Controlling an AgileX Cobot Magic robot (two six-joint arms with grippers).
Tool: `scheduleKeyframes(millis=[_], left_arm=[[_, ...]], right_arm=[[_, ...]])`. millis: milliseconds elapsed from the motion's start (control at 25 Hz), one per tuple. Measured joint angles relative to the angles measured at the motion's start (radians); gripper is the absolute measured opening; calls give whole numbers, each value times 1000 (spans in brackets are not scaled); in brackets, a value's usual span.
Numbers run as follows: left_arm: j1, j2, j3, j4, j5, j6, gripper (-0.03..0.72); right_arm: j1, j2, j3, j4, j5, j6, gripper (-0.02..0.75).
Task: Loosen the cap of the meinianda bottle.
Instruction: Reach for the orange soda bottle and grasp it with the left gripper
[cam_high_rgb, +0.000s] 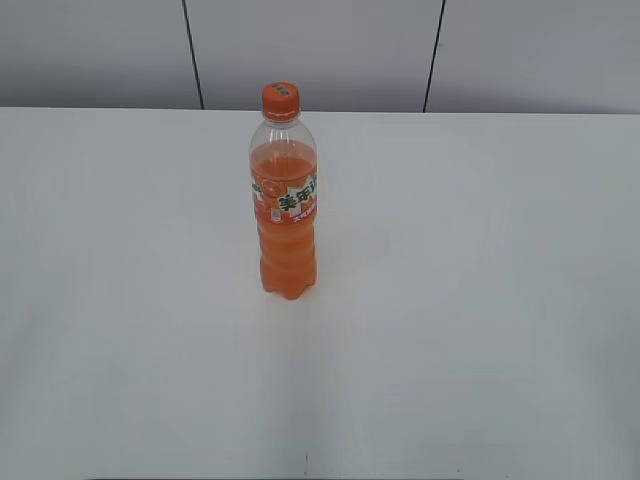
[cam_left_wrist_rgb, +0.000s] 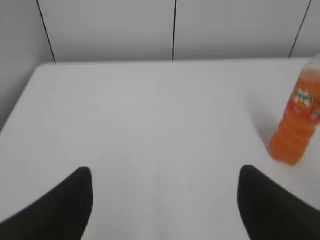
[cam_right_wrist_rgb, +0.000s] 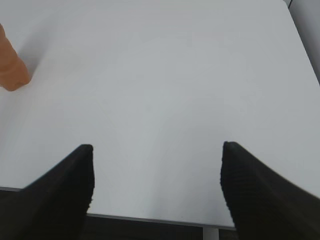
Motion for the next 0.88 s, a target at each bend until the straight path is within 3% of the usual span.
scheduleKeyframes(millis=[400, 880], left_arm=[[0, 195, 83, 177, -528, 0, 536], [0, 540, 93, 189, -804, 0, 489]], right_arm=[[0, 0, 0, 1, 0, 0, 592], [0, 0, 0, 1, 0, 1, 592]])
